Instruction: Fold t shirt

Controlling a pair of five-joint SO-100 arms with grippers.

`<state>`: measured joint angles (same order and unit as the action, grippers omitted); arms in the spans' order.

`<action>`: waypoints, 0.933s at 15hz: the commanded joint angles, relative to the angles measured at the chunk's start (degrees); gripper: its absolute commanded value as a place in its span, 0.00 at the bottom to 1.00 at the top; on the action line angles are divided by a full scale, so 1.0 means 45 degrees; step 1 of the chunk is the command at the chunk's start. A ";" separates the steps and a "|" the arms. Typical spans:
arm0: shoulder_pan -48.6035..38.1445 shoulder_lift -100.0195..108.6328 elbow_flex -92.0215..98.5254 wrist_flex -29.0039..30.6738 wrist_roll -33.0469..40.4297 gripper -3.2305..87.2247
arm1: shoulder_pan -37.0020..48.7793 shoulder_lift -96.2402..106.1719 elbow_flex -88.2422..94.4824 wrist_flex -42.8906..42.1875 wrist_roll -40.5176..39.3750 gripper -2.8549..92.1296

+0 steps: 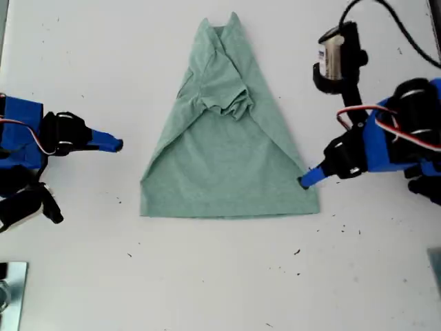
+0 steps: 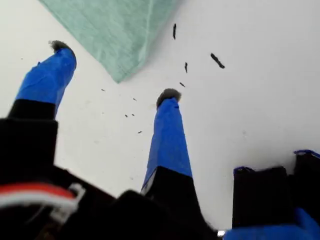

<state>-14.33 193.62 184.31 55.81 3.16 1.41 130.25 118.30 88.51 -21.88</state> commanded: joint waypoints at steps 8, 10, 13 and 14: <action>0.0117 0.0156 0.0215 -0.0215 0.0293 0.03 | -0.2266 -0.3809 0.5508 -0.9766 0.2695 0.12; 0.0215 0.0195 0.0215 -0.0195 0.0313 0.03 | -0.2480 -0.5273 0.4238 -0.9141 0.2422 0.04; 0.0195 0.0273 0.0234 -0.0176 0.0313 0.03 | -0.2324 -0.4434 0.0918 -0.3750 0.1484 0.04; 0.0176 0.0293 0.0234 -0.0156 0.0332 0.03 | -0.2266 -0.3906 0.0137 -0.2617 0.1328 0.04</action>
<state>-14.15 194.59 184.57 55.81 4.13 -8.70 110.13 123.84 68.20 -14.85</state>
